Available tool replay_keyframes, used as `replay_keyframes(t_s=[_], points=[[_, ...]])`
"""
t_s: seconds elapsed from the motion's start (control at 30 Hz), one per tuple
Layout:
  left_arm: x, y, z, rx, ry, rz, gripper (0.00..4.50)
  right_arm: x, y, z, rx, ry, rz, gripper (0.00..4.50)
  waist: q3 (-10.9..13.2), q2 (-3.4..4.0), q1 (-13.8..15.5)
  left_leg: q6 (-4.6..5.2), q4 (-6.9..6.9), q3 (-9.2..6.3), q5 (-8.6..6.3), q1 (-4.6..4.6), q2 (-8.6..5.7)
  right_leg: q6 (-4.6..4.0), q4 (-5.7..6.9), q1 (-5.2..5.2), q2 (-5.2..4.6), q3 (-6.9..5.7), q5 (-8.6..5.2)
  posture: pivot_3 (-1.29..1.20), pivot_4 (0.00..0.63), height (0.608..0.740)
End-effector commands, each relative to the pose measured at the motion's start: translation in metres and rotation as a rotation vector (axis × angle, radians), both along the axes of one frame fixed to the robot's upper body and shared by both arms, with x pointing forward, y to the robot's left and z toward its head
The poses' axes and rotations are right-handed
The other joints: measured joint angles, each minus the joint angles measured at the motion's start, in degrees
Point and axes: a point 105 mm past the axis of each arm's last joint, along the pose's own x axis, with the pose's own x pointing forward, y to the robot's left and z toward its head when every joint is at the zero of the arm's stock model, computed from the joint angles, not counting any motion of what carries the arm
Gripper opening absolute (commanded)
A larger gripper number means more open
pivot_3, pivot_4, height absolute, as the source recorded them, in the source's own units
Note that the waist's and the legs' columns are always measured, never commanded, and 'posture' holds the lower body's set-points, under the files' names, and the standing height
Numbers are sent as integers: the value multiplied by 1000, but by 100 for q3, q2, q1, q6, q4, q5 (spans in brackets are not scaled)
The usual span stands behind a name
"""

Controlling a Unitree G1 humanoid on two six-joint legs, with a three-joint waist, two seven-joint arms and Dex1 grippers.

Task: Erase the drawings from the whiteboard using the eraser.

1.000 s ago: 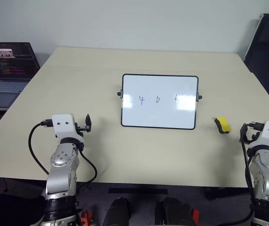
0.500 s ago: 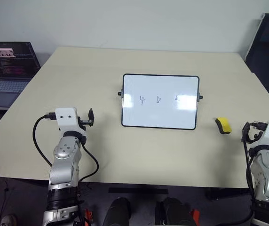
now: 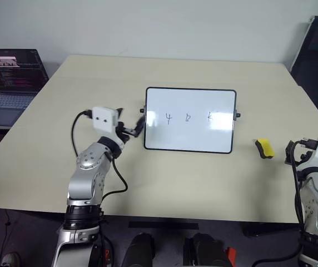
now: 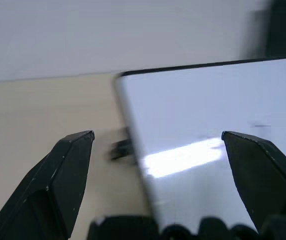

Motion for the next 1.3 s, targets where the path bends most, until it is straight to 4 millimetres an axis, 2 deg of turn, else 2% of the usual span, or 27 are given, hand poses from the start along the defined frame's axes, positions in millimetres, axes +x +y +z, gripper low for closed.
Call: replay_keyframes(t_s=[0.03, 0.2, 0.37, 0.5, 0.63, 0.9, 1.3], points=[[-17, -27, 15, 35, -42, -204, 4449, 3, 6, 21, -19, -26, 49, 4492, 1, 1, -6, 0, -1, 0, 0, 1, 0, 0, 0, 0, 1, 0, 0, 0, 150, 740], [-30, -61, 13, 106, -40, -434, 4449, 10, 9, 30, -3, -14, 67, 4492, 1, 2, 3, 0, 1, 0, 0, -1, -1, 0, 1, -1, 3, -2, 0, 0, 150, 740], [-35, -92, 7, 166, -65, -610, 4449, 18, 19, 27, 38, 57, 110, 4492, 1, 2, 9, 1, -1, 2, 0, -3, -2, 0, -3, -1, 2, -1, -1, 0, 150, 740], [-33, -111, 0, 185, -82, -697, 4449, 25, 28, 26, 62, 112, 143, 4492, 2, 3, 2, 1, 0, 2, 0, -4, -4, 0, -2, -2, 2, 0, -1, 0, 150, 740], [-36, -129, -16, 226, -110, -757, 4449, 30, 35, 23, 99, 158, 180, 4492, 2, 4, -5, 1, -4, 3, 0, -6, -3, -1, -2, -7, 4, 0, -1, 0, 150, 740], [-40, -141, -18, 196, -152, -750, 4449, 34, 40, 12, 139, 228, 211, 4492, 2, 4, 0, 2, -3, 0, 0, -20, -3, 0, -1, -19, 3, 0, -1, 0, 150, 740], [-38, -132, -17, 202, -158, -706, 4449, 42, 45, -9, 197, 290, 274, 4492, 3, 5, -3, 2, -2, 0, 0, -19, -4, 0, 1, -20, 4, 0, -1, 0, 150, 740]])
